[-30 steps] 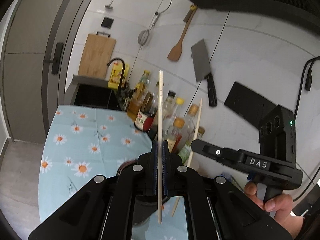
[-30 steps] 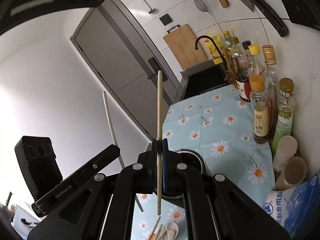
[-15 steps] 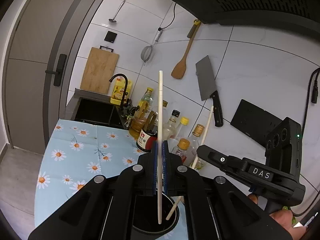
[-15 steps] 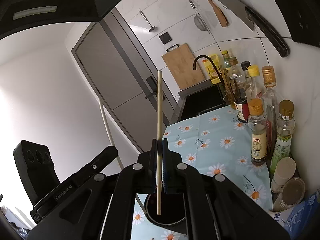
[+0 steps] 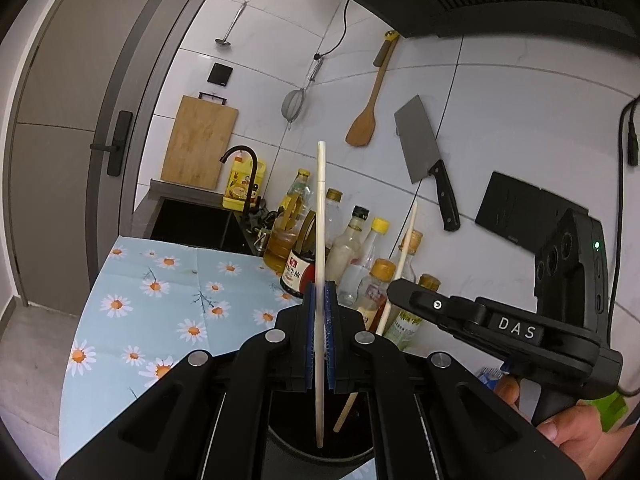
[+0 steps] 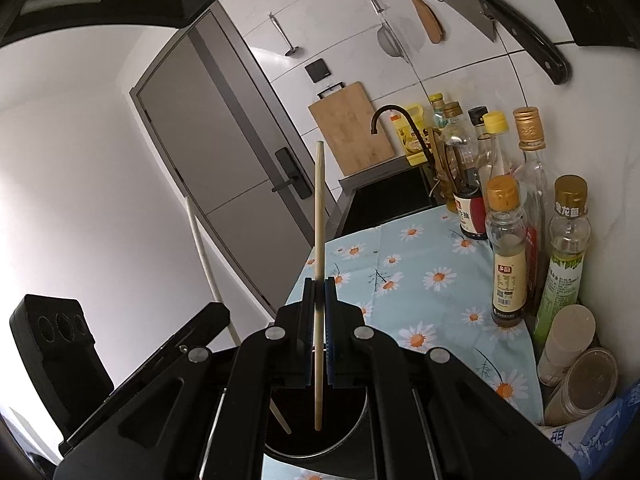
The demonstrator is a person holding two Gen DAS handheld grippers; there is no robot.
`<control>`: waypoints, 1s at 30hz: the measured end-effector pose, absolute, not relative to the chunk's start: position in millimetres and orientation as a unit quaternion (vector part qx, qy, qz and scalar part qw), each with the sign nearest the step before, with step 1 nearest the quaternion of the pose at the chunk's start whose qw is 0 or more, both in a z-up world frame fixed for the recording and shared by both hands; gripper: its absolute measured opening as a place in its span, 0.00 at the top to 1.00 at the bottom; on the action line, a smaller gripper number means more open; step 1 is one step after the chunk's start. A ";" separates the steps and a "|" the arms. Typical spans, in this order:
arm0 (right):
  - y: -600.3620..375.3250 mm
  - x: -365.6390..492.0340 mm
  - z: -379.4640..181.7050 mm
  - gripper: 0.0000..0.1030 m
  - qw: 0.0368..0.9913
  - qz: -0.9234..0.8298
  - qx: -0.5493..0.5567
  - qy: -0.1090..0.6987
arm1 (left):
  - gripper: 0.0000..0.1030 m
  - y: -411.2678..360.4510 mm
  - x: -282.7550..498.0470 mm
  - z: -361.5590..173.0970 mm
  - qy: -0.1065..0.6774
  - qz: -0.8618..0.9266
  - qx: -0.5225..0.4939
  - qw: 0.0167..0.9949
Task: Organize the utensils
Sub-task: 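Lower the chopstick into the black holder and open the right gripper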
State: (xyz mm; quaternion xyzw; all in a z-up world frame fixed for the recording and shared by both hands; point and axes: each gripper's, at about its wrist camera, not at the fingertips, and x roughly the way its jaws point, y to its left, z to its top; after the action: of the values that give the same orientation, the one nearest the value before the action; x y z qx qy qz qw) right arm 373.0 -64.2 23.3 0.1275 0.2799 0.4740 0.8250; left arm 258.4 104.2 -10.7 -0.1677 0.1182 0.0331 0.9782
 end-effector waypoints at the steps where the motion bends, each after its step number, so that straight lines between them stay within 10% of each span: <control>1: -62.3 371.3 21.2 0.94 0.827 0.473 0.121 0.279 | 0.97 103.6 258.2 -12.7 0.120 0.034 -0.167 0.978; 30: -67.2 348.8 12.6 0.70 0.822 0.475 0.100 0.298 | 0.96 101.6 240.0 -22.5 0.172 0.052 -0.178 0.968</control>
State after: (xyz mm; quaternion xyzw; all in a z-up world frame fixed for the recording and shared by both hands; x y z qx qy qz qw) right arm 348.8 -67.2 12.6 0.1000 0.2981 0.4754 0.8216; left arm 240.0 101.6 -22.5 -0.1777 0.1718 0.0523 0.9676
